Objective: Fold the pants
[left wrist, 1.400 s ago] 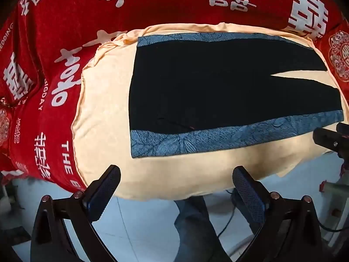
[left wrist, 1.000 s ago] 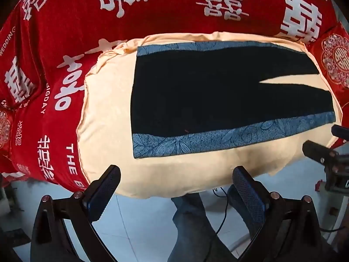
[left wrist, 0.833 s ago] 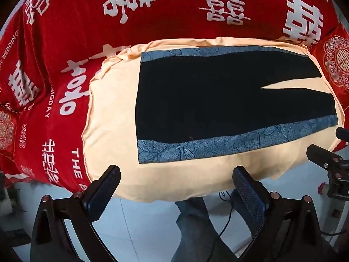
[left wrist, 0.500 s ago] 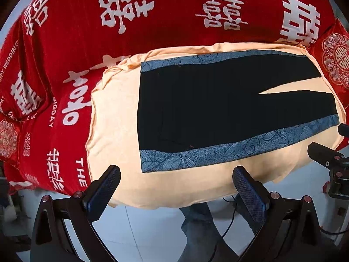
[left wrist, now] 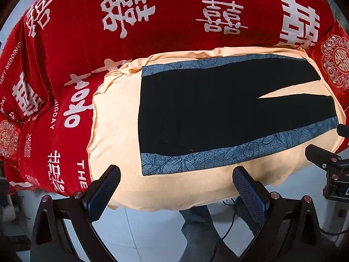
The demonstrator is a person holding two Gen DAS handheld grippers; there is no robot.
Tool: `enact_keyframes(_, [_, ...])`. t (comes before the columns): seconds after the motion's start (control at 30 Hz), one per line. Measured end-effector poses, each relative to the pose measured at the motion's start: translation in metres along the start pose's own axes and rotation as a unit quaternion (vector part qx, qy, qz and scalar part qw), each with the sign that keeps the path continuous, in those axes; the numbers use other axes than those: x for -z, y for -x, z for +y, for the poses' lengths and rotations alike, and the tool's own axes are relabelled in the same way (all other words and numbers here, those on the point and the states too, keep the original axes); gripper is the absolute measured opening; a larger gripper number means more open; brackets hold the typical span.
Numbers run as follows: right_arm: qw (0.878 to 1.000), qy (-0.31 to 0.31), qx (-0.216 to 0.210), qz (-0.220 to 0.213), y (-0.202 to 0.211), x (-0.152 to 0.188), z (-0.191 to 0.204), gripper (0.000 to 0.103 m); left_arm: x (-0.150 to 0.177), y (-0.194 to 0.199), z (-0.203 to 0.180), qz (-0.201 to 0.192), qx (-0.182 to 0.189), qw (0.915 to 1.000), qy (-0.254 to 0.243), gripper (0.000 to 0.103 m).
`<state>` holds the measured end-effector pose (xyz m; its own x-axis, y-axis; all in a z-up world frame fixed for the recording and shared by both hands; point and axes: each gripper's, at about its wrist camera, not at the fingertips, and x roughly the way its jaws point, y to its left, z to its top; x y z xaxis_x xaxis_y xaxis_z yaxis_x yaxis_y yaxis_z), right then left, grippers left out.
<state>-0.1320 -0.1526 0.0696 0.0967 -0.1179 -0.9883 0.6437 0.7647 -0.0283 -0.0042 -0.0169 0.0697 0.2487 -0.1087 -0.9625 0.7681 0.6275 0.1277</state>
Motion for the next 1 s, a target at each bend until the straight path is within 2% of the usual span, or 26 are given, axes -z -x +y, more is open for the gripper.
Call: enact_keyframes(1.0, [1.000,-0.005,-0.004,0.009,-0.0042,0.0021,-0.0006,0.103,0.0010,0.0023,0.0029,-0.005,-0.008,0.9999,0.006,0.103])
